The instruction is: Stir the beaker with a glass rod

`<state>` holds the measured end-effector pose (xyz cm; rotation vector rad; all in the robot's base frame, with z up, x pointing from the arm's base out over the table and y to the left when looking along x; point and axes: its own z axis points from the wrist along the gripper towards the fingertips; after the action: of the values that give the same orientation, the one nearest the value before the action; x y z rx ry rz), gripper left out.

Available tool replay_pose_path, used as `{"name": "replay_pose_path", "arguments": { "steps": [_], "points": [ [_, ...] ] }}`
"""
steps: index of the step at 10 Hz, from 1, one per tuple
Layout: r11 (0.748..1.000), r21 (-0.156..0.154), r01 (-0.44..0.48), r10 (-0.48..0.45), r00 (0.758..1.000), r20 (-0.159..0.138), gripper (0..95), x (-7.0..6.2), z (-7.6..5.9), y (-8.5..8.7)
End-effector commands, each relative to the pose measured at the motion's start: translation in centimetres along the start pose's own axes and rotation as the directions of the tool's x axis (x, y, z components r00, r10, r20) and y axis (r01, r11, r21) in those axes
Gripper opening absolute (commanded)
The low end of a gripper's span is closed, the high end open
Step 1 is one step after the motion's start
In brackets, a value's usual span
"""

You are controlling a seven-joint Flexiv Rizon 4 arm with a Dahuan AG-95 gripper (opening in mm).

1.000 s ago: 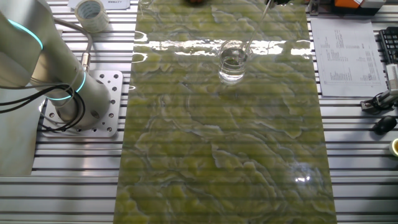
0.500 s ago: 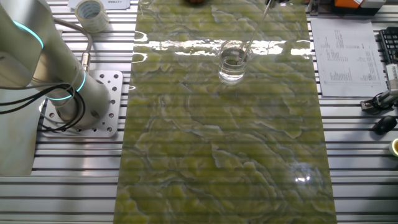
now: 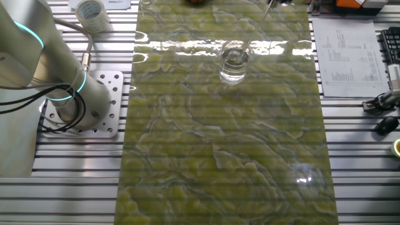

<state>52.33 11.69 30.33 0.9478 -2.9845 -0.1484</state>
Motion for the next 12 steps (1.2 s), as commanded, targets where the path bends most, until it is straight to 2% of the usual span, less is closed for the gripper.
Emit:
{"name": "replay_pose_path", "arguments": {
  "steps": [1, 4, 7, 12],
  "points": [
    [0.995, 0.057, 0.078, -0.079, 0.997, 0.011, 0.0, -0.01, -0.01, 0.02],
    [0.995, 0.062, 0.08, -0.079, 0.997, -0.016, 0.0, -0.05, 0.07, -0.07],
    [0.997, 0.051, 0.062, -0.062, 0.998, -0.008, 0.0, -0.11, 0.25, -0.29],
    [0.996, 0.062, 0.071, -0.071, 0.997, -0.005, 0.0, -0.15, 0.31, -0.27]
  ]
}}
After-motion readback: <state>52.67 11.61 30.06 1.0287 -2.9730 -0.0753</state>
